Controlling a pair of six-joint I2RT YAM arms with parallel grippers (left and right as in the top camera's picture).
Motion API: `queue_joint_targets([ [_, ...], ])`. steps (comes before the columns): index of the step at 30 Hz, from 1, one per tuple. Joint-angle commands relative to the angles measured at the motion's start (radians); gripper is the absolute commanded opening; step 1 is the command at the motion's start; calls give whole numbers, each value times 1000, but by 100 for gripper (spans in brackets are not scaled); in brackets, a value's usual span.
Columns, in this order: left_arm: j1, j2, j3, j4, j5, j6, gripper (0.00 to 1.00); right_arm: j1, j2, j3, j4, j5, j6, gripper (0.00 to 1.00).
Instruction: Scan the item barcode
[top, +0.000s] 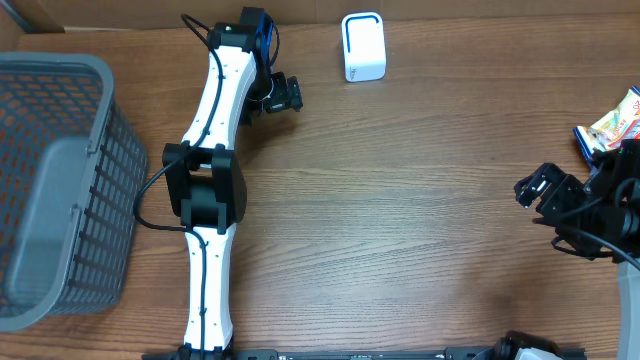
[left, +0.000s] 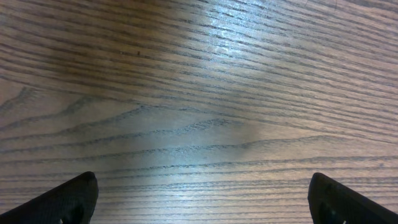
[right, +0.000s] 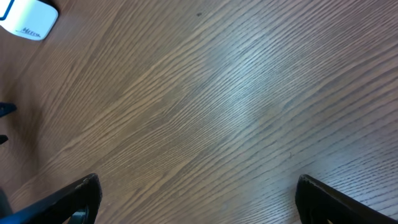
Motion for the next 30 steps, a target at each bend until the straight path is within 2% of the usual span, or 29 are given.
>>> queue_joint_targets([
  [1,-6,4,15,0,-7,1,100,4,12,-2,-10,-10,3,100],
  [10,-6,5,15,0,-8,1,100,15,20,-30,31,-34,-8,100],
  [13,-6,4,15,0,-8,1,100,61,21,-91,120,-39,-11,100],
  [17,-7,4,15,0,-7,1,100,146,-34,-198,312,-40,-98,100],
  [23,-6,4,15,0,-7,1,100,264,-245,-386,587,-40,-216,100],
  [30,-6,4,15,0,-7,1,100,288,-532,-653,795,-40,-222,100],
])
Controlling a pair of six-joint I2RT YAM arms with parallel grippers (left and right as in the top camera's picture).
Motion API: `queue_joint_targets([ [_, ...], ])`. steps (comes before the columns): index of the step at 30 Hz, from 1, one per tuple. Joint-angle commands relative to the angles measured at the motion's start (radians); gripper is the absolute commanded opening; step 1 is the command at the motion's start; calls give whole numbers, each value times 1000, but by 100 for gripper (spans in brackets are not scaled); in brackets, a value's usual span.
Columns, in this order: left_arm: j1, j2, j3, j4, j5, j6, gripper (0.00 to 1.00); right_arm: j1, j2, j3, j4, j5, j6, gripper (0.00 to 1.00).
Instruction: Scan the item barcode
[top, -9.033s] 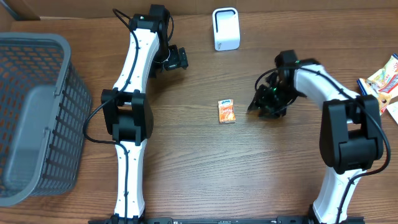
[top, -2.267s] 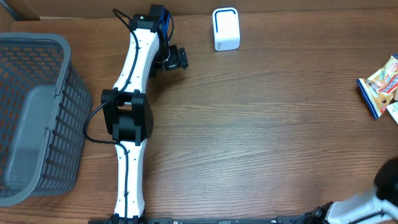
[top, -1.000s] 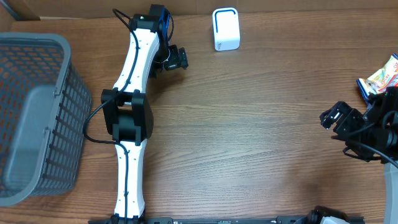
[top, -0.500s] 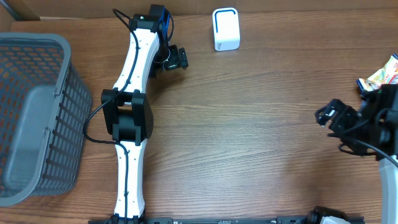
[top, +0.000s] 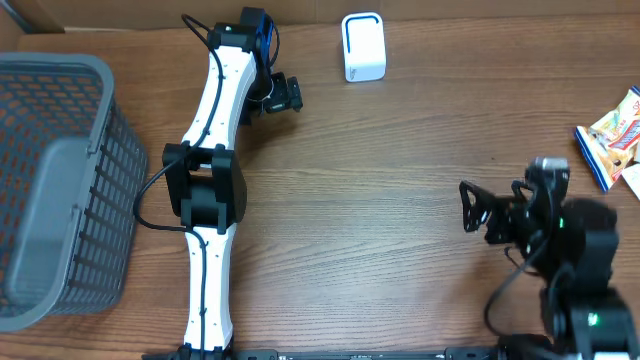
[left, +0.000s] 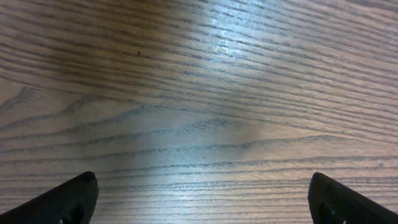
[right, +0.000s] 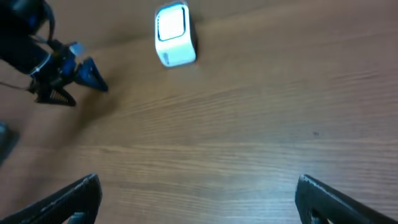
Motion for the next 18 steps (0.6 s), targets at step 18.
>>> queue_joint_targets([
  [18,-6,4,15,0,-7,1,100,5,-492,-483,324,-2,-24,100],
])
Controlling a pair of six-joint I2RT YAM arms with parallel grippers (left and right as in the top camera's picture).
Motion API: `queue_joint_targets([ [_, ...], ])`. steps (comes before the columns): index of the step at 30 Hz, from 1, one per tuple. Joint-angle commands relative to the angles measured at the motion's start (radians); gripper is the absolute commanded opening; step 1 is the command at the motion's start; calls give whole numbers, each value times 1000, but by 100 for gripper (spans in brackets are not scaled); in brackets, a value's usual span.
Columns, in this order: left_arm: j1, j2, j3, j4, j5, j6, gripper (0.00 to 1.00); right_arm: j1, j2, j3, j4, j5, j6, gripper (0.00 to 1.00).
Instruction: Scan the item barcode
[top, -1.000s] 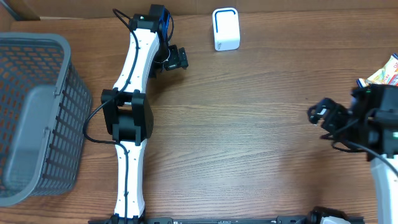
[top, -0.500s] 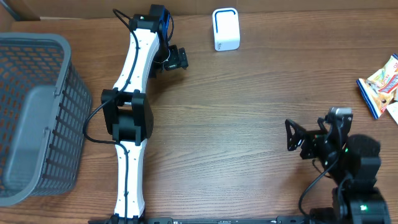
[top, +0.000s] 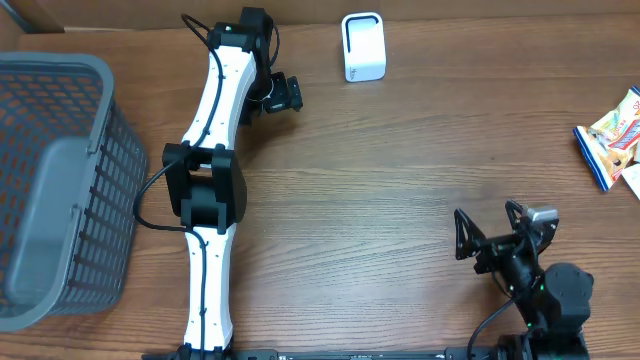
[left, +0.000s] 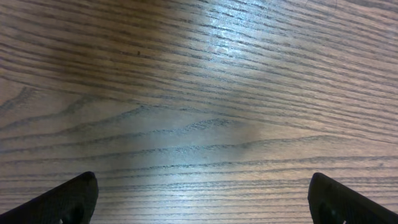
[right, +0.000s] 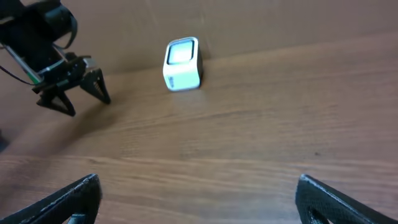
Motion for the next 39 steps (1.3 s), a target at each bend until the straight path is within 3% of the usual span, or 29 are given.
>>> queue_joint_targets([
  [1,-6,4,15,0,-8,1,100,5,-72,-48,43,-2,-8,100],
  [17,-6,4,15,0,-7,1,100,21,-197,-160,227,82,-142,100],
  [39,-6,4,15,0,-7,1,100,16,-196,-159,166,195,-135,100],
])
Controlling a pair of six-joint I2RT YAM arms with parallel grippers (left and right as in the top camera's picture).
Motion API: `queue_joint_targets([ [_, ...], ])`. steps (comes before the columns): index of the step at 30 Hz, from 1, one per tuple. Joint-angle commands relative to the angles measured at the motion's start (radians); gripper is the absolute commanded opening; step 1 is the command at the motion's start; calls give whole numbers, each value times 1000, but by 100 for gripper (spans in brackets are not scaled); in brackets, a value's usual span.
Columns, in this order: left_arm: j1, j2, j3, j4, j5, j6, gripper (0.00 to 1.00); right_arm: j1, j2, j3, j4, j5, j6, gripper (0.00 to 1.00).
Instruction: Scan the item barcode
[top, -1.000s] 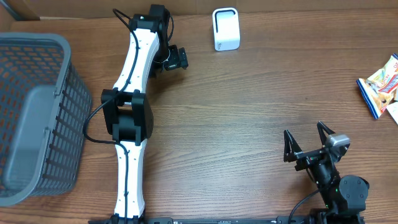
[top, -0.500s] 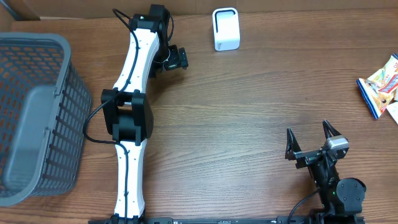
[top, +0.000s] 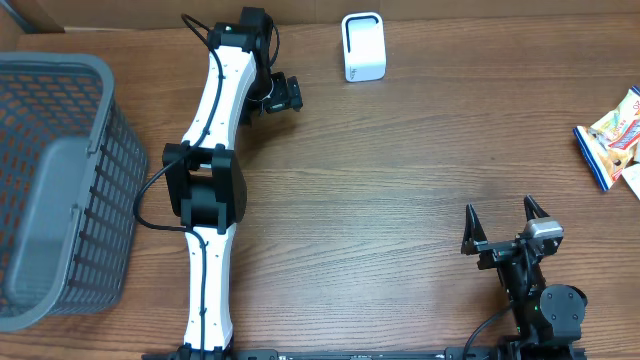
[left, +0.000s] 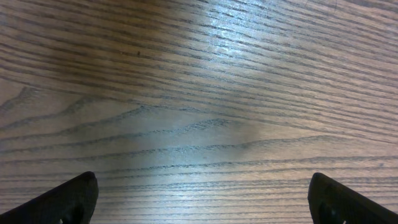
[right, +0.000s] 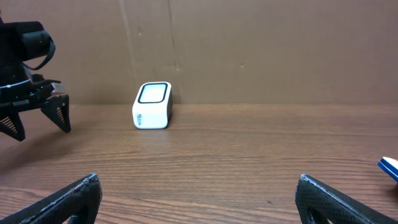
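The white barcode scanner (top: 362, 46) stands at the table's back edge; it also shows as the white scanner (right: 152, 104) in the right wrist view. The item, a colourful snack packet (top: 612, 136), lies at the right edge, and only a blue corner of the packet (right: 389, 167) shows in the right wrist view. My right gripper (top: 499, 218) is open and holds nothing near the front right, far from the packet. Its wrist view shows the right gripper (right: 199, 200) facing the back wall. My left gripper (top: 286, 94) is open left of the scanner. Under the left gripper (left: 202, 200) there is only wood.
A grey mesh basket (top: 95, 150) takes up the left side of the table. A brown cardboard wall (right: 261, 43) runs along the back. The left arm (top: 215, 130) stretches from the front edge to the back.
My right gripper has drawn back toward the front edge and levelled out, so its view now faces the back wall. The left arm has not moved.
My right gripper was open at the right edge beside the snack packet, looking down at bare table. It was then further left and toward the front, then nearer the front edge, and now stands low there, still open and holding nothing. The left gripper stayed put.
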Motion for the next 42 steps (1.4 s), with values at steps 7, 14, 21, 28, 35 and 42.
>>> queue_joint_targets([
  [7,-6,4,15,0,-7,1,100,2,-11,-10,-3,63,-4,100],
  [14,-6,4,15,0,-8,1,100,2,-11,-10,-5,71,-5,100],
  [21,-6,5,15,0,-7,1,100,2,-11,-10,-5,72,-55,100],
  [28,-6,4,15,0,-7,1,100,2,-11,-10,-5,70,-80,100],
  [35,-6,4,15,0,-7,1,100,2,-11,-10,-5,66,-79,100],
  [42,-6,5,15,0,-8,1,100,2,-11,-10,-5,65,-86,100],
])
